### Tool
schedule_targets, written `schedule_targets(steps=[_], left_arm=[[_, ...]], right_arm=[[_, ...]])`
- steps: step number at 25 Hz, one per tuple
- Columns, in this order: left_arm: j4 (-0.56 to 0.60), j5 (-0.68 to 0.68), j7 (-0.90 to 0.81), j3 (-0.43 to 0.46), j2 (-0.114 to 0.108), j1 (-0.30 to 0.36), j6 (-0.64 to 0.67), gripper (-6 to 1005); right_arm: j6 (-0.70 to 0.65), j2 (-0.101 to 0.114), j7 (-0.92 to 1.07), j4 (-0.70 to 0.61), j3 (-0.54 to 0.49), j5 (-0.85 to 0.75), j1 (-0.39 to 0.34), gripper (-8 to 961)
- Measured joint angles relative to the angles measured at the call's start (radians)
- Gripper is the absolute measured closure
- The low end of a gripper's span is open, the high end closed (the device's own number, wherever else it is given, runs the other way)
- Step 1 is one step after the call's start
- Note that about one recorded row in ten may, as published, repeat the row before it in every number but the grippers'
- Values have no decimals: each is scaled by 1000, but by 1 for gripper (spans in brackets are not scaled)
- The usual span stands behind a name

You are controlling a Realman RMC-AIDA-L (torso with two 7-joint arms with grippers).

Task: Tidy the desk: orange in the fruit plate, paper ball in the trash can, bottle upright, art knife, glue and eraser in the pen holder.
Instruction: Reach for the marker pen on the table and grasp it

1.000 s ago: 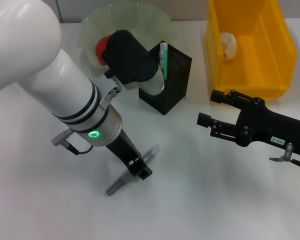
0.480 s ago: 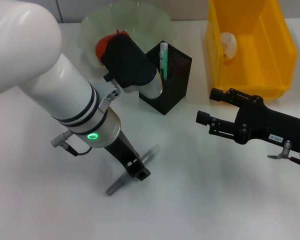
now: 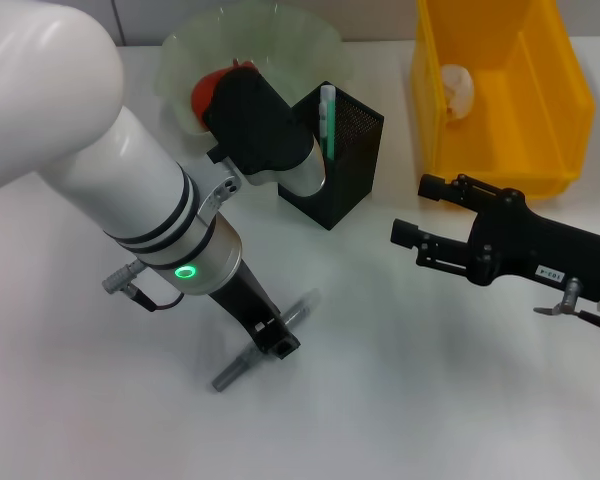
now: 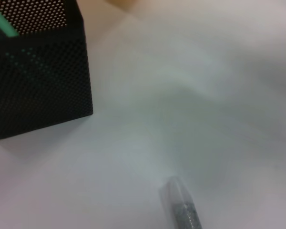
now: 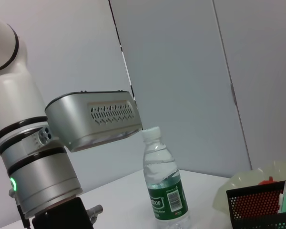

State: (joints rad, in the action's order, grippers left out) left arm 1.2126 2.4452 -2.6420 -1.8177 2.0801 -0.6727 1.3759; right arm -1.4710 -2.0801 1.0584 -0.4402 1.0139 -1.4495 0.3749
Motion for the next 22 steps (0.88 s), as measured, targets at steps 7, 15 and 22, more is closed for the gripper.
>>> schedule_targets(steps=[7,15,22], left_arm=[[-22,0,7,0,0,-3,0,571],[-25,0,19,0,0,-2,0,618],[-25,0,21,-1,0,-2,0,650]], right_arm=[[0,0,0,0,-1,-1,4,169],[1,0,0,0,-2,0,5,169],[2,0,0,0,-1,0,6,169]])
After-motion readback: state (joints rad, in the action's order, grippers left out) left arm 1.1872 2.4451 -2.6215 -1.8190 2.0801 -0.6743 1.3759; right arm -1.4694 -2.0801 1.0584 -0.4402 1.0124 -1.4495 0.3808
